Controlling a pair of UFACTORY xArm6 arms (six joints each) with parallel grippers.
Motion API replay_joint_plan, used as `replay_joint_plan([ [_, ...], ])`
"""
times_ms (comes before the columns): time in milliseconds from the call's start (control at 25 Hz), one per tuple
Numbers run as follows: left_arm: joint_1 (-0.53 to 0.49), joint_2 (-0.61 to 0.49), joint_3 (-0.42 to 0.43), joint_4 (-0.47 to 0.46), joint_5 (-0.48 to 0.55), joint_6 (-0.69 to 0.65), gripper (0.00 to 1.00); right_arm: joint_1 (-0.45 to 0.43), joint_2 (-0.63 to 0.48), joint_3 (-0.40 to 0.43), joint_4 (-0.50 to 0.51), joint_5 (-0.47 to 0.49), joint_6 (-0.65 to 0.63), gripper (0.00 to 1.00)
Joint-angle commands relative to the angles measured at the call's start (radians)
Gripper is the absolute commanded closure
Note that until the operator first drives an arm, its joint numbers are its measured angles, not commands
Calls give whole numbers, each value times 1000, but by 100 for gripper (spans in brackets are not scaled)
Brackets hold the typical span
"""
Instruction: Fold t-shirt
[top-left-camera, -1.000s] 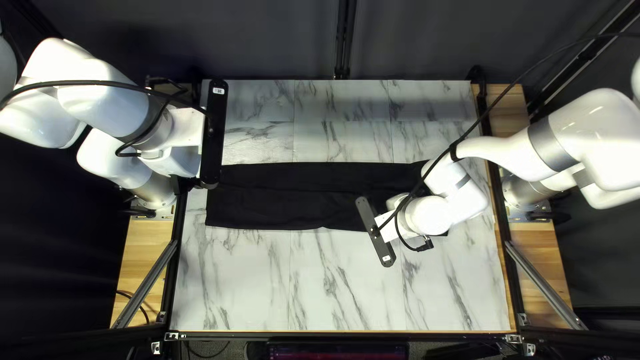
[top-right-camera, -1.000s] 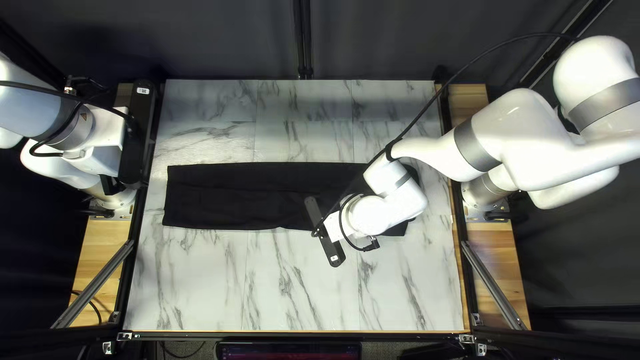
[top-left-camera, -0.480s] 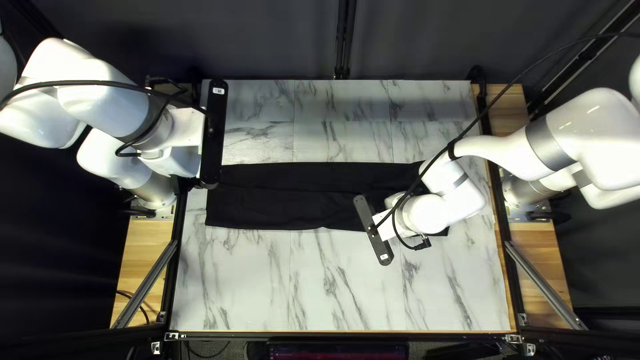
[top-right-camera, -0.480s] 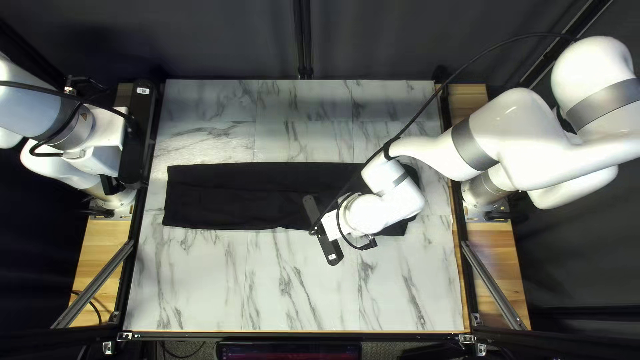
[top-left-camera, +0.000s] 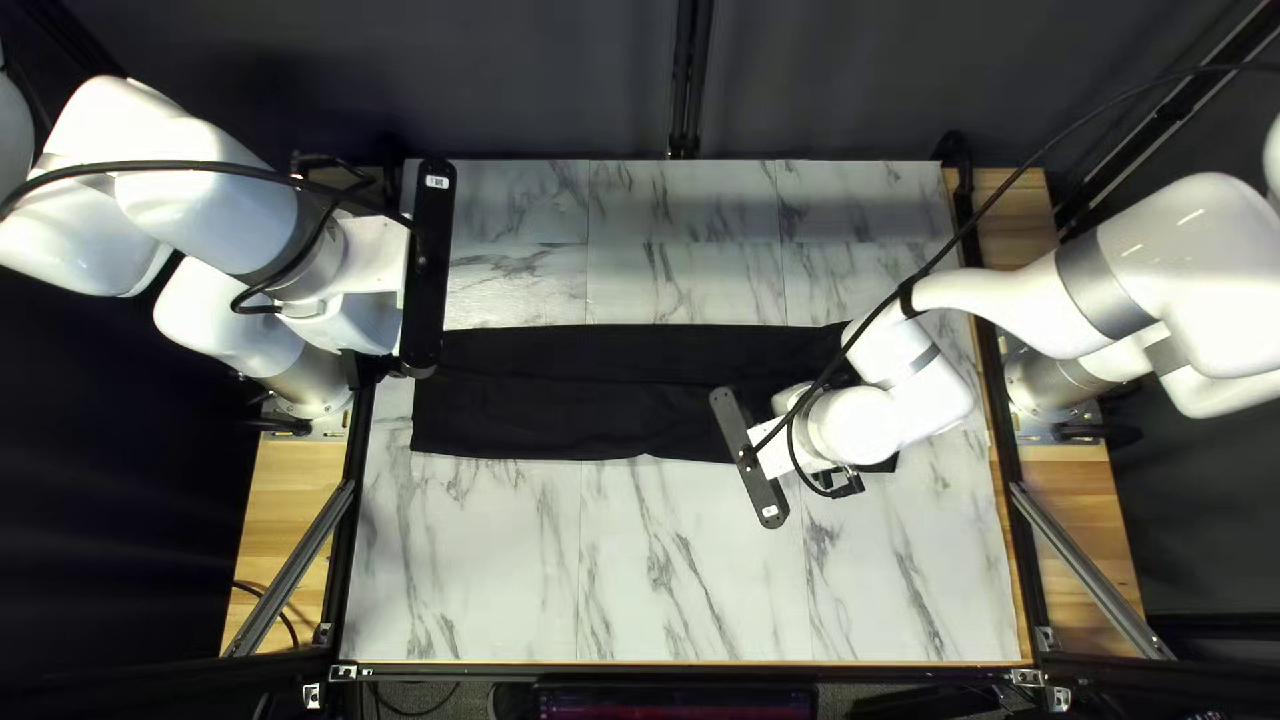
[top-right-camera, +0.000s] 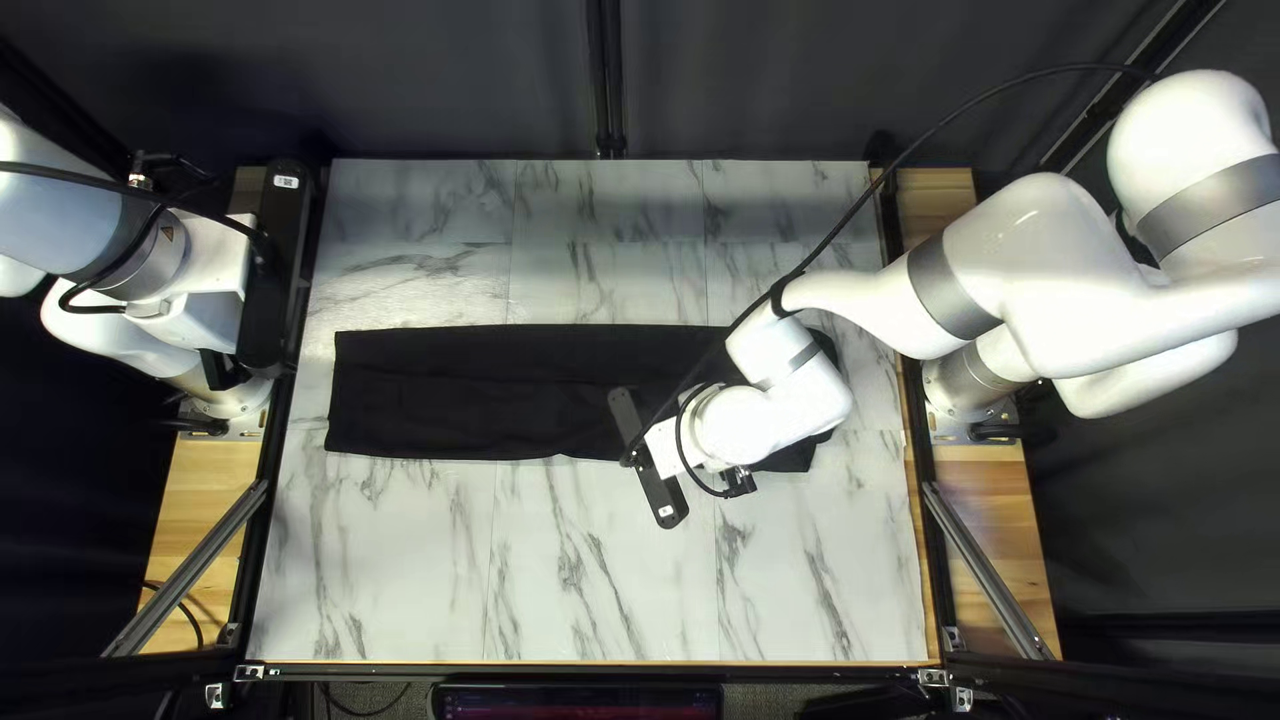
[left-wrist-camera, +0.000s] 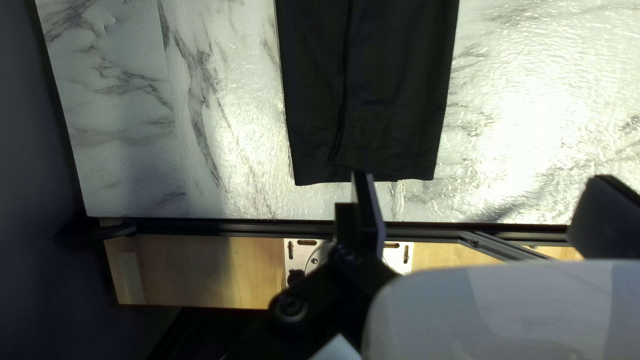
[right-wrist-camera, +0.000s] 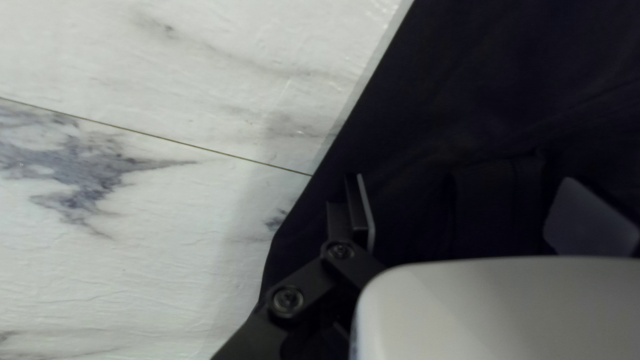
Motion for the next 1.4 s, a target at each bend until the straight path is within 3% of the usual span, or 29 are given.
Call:
replay_joint_plan([
  [40, 0, 0, 0, 0, 0, 0, 0, -20, 13, 13, -10, -29, -5, 65],
  [280, 0, 0, 0, 0, 0, 0, 0, -37, 1, 24, -6, -31, -22, 72],
  [760, 0, 0, 0, 0, 0, 0, 0, 2, -46, 1, 4, 55, -2, 73],
  [840, 0, 0, 0, 0, 0, 0, 0, 6, -45, 3, 2, 57, 3, 63],
  [920, 0, 0, 0, 0, 0, 0, 0, 4, -41, 6, 1, 51, 4, 34],
  [1040, 0, 0, 0, 0, 0, 0, 0, 4, -39, 5, 3, 48, 1, 15],
  [1200, 0, 0, 0, 0, 0, 0, 0, 3, -44, 8, 5, 49, -1, 13],
  [1320, 0, 0, 0, 0, 0, 0, 0, -2, -41, 8, 4, 48, -3, 17],
  [1400, 0, 0, 0, 0, 0, 0, 0, -14, -40, 16, 2, 40, -8, 25],
])
